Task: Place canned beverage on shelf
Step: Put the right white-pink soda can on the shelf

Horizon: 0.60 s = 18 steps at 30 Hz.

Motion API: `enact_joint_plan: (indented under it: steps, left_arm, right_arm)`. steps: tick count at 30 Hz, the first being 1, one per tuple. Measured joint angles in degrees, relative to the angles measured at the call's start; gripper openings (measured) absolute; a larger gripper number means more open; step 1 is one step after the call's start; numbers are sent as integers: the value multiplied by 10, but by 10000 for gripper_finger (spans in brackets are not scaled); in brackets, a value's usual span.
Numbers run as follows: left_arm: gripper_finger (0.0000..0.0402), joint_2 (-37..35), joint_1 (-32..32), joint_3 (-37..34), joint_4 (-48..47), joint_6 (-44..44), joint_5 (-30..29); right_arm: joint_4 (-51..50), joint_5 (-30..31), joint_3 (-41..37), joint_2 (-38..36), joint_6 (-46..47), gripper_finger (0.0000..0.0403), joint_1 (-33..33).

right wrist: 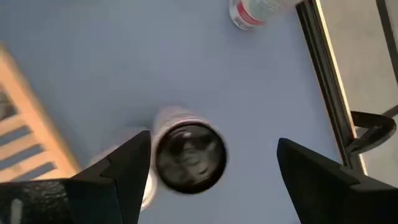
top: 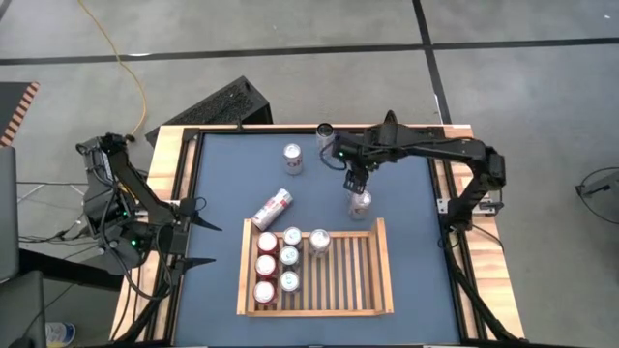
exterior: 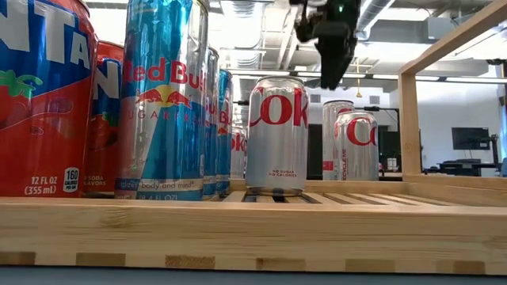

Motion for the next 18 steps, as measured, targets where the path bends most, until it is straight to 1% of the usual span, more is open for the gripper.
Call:
enact_joint_plan:
  steps: [6, 9, 14, 18]
  left_arm:
    - [320, 0, 0, 0, 0, -7, 0]
    - [320, 0, 0, 0, -1, -9, 0]
    - [320, 0, 0, 0, -2, -10, -1]
    - [320, 0, 0, 0, -5, -9, -1]
  right_arm:
    - [-8, -8, -9, 34, -77, 315, -13]
    - [-8, -14, -9, 35, -84, 315, -21]
    - [2, -43, -10, 27, -84, 315, -22]
    - [-2, -45, -11, 14, -95, 315, -15]
